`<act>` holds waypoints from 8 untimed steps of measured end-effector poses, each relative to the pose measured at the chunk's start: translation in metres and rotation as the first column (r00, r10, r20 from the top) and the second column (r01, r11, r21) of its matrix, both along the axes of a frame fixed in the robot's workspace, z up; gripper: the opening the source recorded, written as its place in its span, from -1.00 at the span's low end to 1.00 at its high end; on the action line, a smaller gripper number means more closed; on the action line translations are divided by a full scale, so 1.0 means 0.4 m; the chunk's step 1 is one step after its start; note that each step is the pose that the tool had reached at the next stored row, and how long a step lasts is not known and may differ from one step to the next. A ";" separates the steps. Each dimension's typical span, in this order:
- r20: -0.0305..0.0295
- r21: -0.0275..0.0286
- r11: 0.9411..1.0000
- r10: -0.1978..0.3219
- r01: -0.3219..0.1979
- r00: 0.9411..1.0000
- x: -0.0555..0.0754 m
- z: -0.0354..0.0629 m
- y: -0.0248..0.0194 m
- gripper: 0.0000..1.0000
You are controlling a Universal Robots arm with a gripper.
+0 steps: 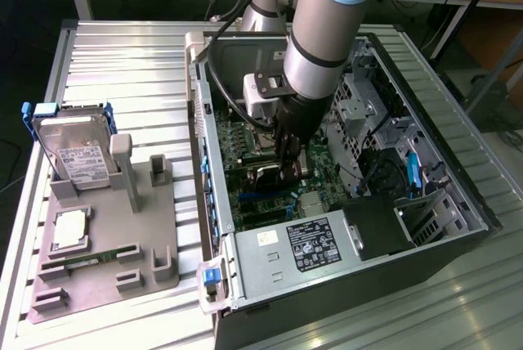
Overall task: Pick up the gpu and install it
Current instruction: 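Insert the gpu into the slot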
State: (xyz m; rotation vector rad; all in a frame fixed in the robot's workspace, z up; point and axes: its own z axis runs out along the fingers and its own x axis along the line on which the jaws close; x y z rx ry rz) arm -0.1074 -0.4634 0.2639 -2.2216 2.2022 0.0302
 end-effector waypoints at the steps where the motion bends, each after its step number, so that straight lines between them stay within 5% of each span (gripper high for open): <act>1: 0.000 0.000 1.000 0.000 0.000 1.000 -0.001 -0.001 0.000 -0.46; 8: 0.001 0.000 1.000 0.000 0.000 1.000 -0.007 -0.006 0.001 -0.46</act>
